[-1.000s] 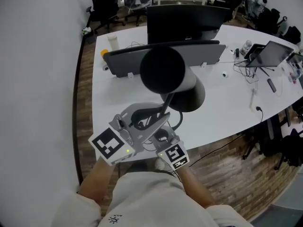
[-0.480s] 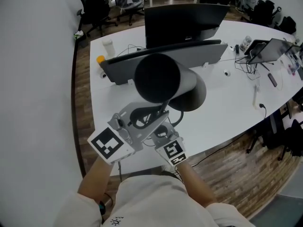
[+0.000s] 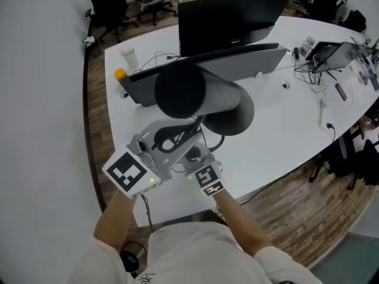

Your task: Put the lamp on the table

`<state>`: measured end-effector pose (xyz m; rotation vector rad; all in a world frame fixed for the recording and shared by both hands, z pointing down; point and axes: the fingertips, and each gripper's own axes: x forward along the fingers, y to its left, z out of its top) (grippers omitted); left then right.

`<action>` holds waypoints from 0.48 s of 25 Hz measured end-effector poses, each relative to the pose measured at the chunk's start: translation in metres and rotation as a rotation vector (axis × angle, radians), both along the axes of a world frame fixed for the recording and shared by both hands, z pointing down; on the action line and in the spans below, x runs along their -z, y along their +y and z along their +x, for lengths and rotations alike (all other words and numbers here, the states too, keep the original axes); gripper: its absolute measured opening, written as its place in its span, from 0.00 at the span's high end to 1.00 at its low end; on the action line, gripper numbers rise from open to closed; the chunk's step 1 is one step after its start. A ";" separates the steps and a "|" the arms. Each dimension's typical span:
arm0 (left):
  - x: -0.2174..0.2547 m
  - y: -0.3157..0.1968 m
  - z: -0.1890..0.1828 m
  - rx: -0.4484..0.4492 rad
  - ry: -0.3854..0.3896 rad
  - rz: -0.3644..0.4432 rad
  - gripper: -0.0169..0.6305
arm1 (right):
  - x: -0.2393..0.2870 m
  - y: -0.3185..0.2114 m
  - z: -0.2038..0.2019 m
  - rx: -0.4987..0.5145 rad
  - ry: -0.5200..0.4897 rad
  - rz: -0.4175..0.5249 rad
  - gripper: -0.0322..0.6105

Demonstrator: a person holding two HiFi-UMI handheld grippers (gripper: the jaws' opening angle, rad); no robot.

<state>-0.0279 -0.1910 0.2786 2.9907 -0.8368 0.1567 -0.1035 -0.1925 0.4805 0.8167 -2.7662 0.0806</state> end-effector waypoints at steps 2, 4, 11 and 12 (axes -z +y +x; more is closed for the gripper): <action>-0.004 -0.006 -0.008 -0.005 0.004 0.003 0.91 | -0.005 -0.007 -0.010 0.000 0.005 -0.001 0.90; -0.010 -0.011 -0.017 -0.011 0.002 0.007 0.92 | -0.010 -0.013 -0.018 -0.001 0.009 -0.005 0.90; -0.030 -0.034 -0.042 -0.008 0.009 -0.007 0.92 | -0.032 -0.035 -0.043 -0.016 0.019 -0.021 0.90; -0.033 -0.038 -0.046 -0.007 0.009 -0.007 0.92 | -0.036 -0.039 -0.046 -0.020 0.021 -0.023 0.90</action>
